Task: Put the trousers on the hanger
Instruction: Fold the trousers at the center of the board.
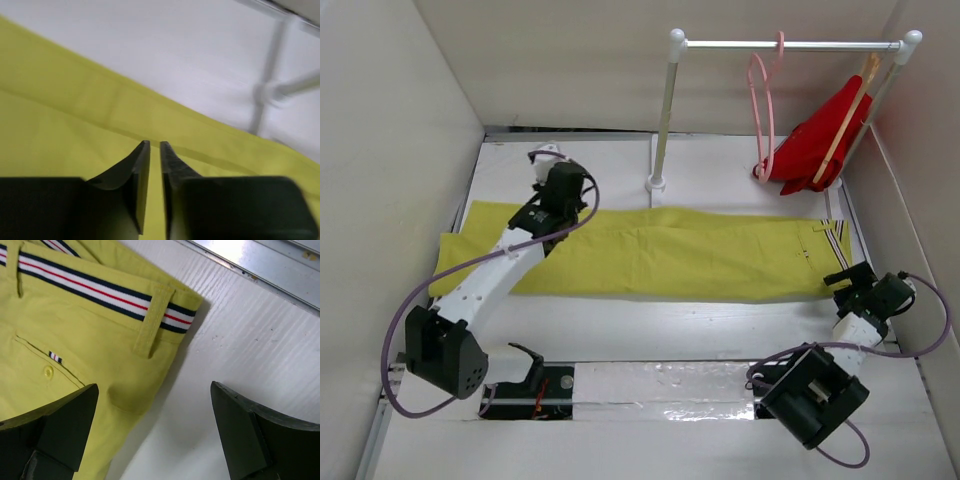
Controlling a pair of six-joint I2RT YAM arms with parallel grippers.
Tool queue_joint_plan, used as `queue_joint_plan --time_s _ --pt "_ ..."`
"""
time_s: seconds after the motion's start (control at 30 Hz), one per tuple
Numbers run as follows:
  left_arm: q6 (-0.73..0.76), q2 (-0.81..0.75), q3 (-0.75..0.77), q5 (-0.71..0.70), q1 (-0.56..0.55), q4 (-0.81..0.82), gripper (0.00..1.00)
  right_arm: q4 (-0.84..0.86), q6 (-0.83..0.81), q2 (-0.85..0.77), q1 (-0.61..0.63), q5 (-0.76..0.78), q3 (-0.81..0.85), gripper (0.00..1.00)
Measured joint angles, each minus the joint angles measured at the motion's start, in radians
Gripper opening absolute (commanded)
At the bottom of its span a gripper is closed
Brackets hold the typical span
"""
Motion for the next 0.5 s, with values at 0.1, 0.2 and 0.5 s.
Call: queue_joint_plan --time_s 0.1,0.2,0.5 --pt "-0.02 -0.026 0.008 0.057 -0.146 0.061 0.0 0.078 0.037 0.028 -0.01 -0.02 -0.011 0.95" --pt "-0.047 -0.052 -0.038 0.096 -0.257 0.145 0.0 0.189 0.085 0.084 -0.01 -0.033 -0.031 0.92" --pt "-0.109 -0.058 -0.246 0.079 -0.519 0.272 0.0 0.377 0.155 0.329 -0.009 -0.033 0.007 0.68"
